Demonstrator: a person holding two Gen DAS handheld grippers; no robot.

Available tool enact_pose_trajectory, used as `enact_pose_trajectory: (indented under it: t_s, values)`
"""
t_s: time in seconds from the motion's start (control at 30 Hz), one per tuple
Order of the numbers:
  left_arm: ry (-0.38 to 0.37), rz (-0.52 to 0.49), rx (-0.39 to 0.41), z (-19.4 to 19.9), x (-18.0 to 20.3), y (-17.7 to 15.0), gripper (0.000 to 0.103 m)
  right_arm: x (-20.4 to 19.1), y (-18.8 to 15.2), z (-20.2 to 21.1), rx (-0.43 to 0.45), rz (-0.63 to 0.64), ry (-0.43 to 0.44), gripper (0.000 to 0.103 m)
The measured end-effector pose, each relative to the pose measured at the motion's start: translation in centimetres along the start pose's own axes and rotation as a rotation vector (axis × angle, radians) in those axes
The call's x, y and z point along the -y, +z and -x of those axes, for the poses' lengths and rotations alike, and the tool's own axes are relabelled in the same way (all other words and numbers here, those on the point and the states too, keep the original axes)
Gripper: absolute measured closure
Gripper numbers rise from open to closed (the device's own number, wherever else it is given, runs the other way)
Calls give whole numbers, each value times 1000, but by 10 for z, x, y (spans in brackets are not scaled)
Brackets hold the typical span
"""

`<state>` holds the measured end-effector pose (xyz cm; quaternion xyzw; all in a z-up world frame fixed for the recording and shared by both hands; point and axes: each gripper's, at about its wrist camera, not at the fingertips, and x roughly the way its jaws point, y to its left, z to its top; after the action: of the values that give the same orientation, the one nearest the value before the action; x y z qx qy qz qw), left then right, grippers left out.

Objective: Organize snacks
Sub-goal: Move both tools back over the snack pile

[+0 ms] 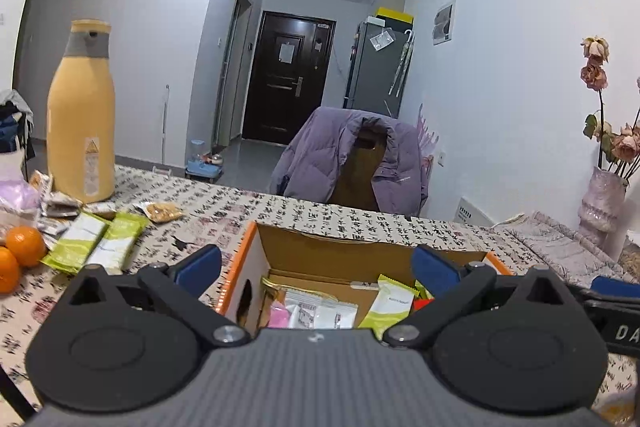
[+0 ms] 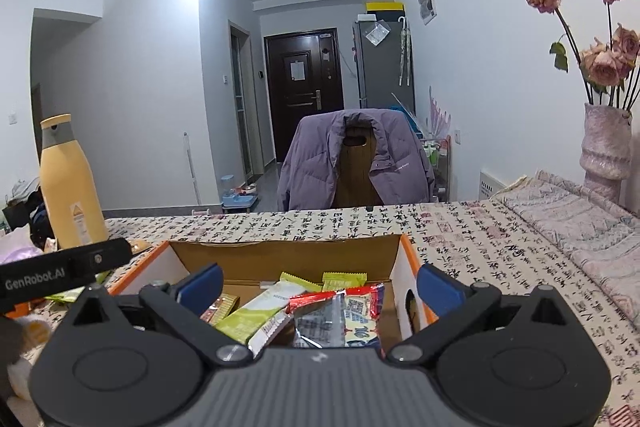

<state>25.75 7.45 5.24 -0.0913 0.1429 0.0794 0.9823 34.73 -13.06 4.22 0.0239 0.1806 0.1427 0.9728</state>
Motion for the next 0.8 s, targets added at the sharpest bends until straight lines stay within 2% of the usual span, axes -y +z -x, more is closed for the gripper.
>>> enact_pose_trajectory:
  t_s: [0.2,0.47,0.67,0.8]
  values:
    - [-4,-19,-29,27,-3,-9,0,9,-6,27,-26,11,12,0]
    - [-9,-20,-57,71,-11,-32,0,18,-32,65,-57,17,23,0]
    - [-14,-26,-99,90,-14,-54,0,25,-55,94,-57,-15,53,0]
    - [-16,-31,-136,97,-20,-75,0,29,-71,100,-101,-3,5,0]
